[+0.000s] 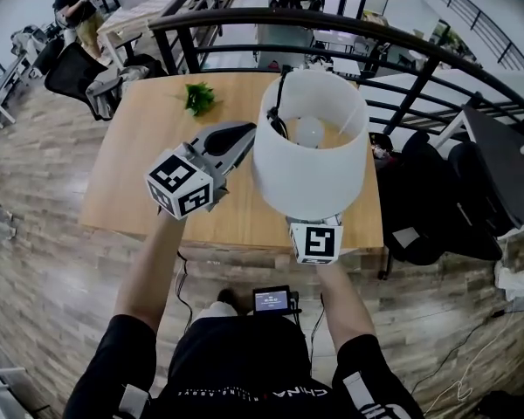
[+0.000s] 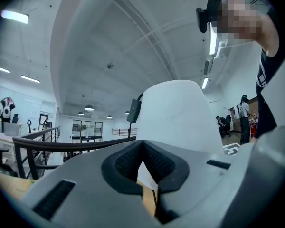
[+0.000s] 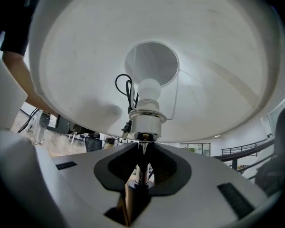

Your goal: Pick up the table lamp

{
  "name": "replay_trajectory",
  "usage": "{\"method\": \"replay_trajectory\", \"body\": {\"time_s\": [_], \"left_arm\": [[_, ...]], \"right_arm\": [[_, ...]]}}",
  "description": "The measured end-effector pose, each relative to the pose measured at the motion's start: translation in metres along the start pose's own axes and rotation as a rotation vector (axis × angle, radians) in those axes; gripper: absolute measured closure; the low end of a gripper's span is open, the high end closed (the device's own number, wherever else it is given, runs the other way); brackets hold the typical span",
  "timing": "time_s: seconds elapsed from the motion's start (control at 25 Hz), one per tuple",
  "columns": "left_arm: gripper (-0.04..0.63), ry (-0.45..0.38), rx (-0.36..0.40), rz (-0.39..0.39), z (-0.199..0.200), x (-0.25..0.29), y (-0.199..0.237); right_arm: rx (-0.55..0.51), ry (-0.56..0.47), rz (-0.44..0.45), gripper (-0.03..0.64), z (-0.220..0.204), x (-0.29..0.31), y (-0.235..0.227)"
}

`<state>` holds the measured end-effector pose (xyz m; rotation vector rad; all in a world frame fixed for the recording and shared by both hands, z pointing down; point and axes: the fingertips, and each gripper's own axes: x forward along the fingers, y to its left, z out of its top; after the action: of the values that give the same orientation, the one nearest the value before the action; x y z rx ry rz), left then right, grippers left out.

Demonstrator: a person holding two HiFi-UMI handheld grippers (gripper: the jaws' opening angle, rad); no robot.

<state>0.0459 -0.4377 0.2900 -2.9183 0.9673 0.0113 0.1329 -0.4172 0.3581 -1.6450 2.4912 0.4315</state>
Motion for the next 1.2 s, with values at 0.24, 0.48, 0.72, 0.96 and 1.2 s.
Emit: {"method": "replay_trajectory", "body": {"time_s": [0.24, 0.48, 0.72, 0.96, 1.2], "left_arm": [[0.578, -0.012, 0.017, 0.005, 0.015, -0.008, -0.005], [0.577, -0.035, -0.005, 0.027, 0.021, -0.012, -0.011], [0.578, -0.037, -0.009, 0.019, 0.025, -0.024, -0.027], [0.578, -0.047, -0.013, -0.027, 0.030, -0.038, -0.050], [0.577, -0.064, -0.037, -0.066, 0.032, -0.097, -0.060]], "right_arm": [[-0.025, -0.010, -0.006, 0.525, 0.015, -0.003, 0.003], [-0.033, 0.018, 0.005, 0.525, 0.015, -0.009, 0.004], [-0.017, 0.018, -0.019, 0.525, 0.025, -0.028, 0.011], [-0.014, -0.022, -0.069, 0.525, 0.047, -0.054, 0.022], [-0.044, 0.040, -0.104, 0.525, 0.058, -0.082, 0.077]]}}
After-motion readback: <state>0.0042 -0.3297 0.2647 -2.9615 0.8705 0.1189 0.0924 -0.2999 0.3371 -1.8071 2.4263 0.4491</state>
